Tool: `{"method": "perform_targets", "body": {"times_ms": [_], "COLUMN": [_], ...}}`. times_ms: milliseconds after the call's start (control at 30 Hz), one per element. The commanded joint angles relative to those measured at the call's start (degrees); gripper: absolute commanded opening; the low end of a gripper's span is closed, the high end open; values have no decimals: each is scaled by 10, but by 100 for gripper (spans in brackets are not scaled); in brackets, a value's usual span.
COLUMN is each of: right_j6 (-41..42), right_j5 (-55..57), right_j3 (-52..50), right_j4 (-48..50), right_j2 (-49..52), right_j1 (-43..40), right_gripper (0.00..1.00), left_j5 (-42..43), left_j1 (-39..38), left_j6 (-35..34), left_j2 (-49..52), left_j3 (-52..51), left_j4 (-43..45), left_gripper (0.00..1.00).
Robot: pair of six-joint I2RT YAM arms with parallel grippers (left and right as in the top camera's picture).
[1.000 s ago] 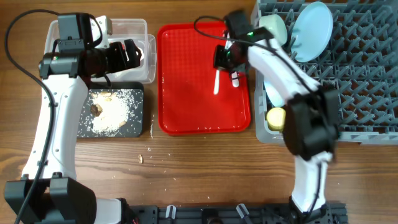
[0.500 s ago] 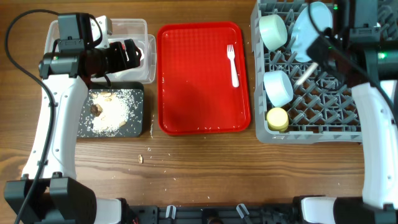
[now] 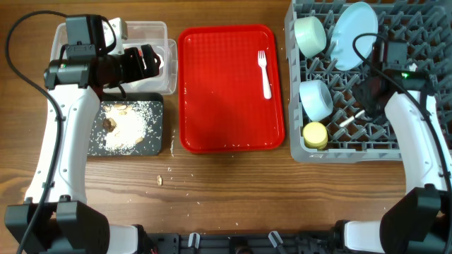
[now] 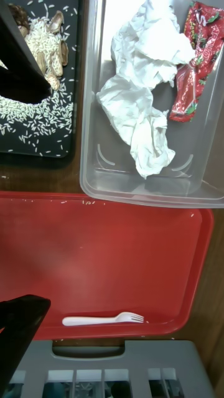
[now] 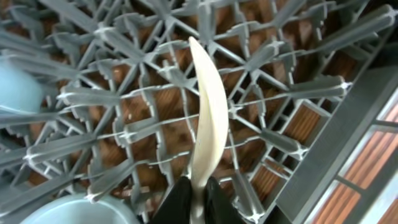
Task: Sort waste into correct bins and load items into the dishwasher rack
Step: 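Carry the spoon to the rack and release it with the right gripper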
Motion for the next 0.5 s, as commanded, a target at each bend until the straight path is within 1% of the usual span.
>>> {"method": "perform_targets", "body": {"times_ms": [0, 67, 133, 167, 200, 267, 367, 400, 433, 467], "right_j6": [-52, -124, -167, -187, -210, -238, -286, -306, -325, -336], "right_j5": [-35, -91, -139, -164, -189, -222, -246, -246, -246, -244], "right_j3": [0, 6, 21, 35, 50, 79, 138, 160, 175, 185], "right_j4": [18, 37, 41, 40, 39, 28, 1, -3, -3, 0], "right_j2": [1, 0, 0, 0, -1, -2, -1, -2, -1, -1], "right_j1": [-2, -2, -2, -2, 0, 7, 43, 69, 94, 115], "right_gripper": [22, 25, 31, 36, 46, 51, 53, 55, 59, 66], "left_j5": [-3, -3, -3, -3, -3, -3, -3, -3, -3, -3], "left_j1": [-2, -2, -2, -2, -2, -2, -2, -2, -2, -2], "left_j6": [5, 5, 5, 5, 5, 5, 5, 5, 5, 5], "left_j2": [-1, -1, -1, -1, -1, -1, -1, -1, -1, -1], "left_j3": [9, 9, 9, 9, 9, 9, 9, 9, 9, 9], "left_j4": [2, 2, 2, 2, 2, 2, 2, 2, 2, 2], "left_gripper": [100, 100, 100, 100, 100, 100, 100, 100, 100, 100]}}
